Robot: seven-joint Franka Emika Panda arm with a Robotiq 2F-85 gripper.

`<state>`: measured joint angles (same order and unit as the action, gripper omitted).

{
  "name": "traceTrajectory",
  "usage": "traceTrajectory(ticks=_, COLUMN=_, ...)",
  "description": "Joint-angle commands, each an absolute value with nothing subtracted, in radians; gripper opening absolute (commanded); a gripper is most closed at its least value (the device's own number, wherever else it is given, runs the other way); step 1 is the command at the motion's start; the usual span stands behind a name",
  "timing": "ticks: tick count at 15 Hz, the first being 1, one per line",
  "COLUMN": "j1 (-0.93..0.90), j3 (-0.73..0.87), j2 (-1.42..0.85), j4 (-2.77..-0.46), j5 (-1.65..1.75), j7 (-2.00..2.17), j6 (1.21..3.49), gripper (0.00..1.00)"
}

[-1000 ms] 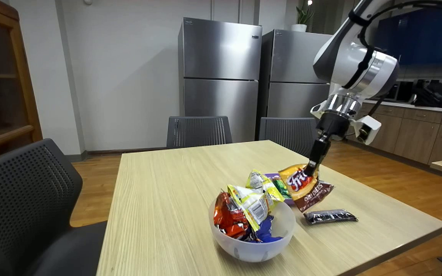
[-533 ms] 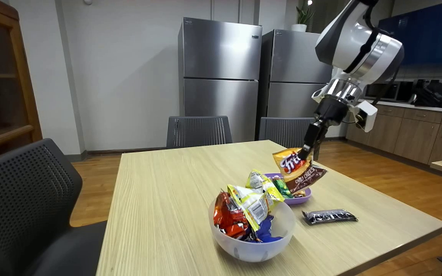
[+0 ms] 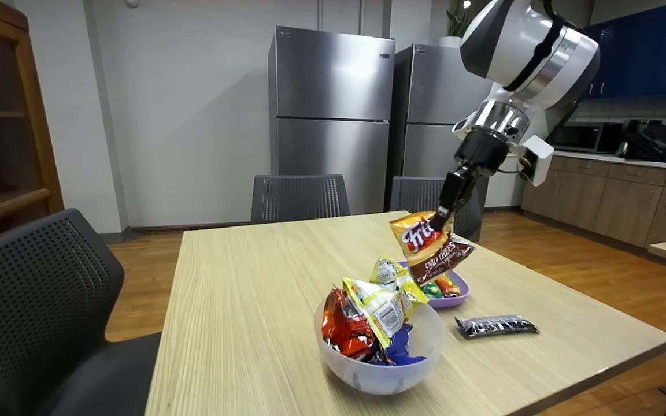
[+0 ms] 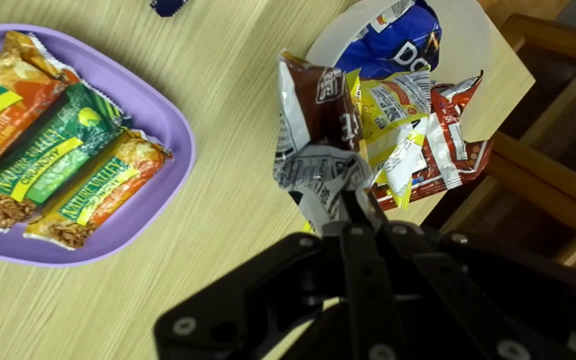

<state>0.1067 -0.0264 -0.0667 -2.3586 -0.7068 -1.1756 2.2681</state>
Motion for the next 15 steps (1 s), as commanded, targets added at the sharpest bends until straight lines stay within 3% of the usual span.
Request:
traceTrajectory(ticks=1, j1=0.057, j3=-0.029, j2=0.007, j4=-2.421, j5=-0.716, j7=-1.149, j6=2.295, gripper=0.0)
traceTrajectory(ticks=15, j1=-0.079, j3=-0.074, j2=0.035, j4=-2.488, j5=-0.701, j7=-1.146, j6=2.285, gripper=0.0)
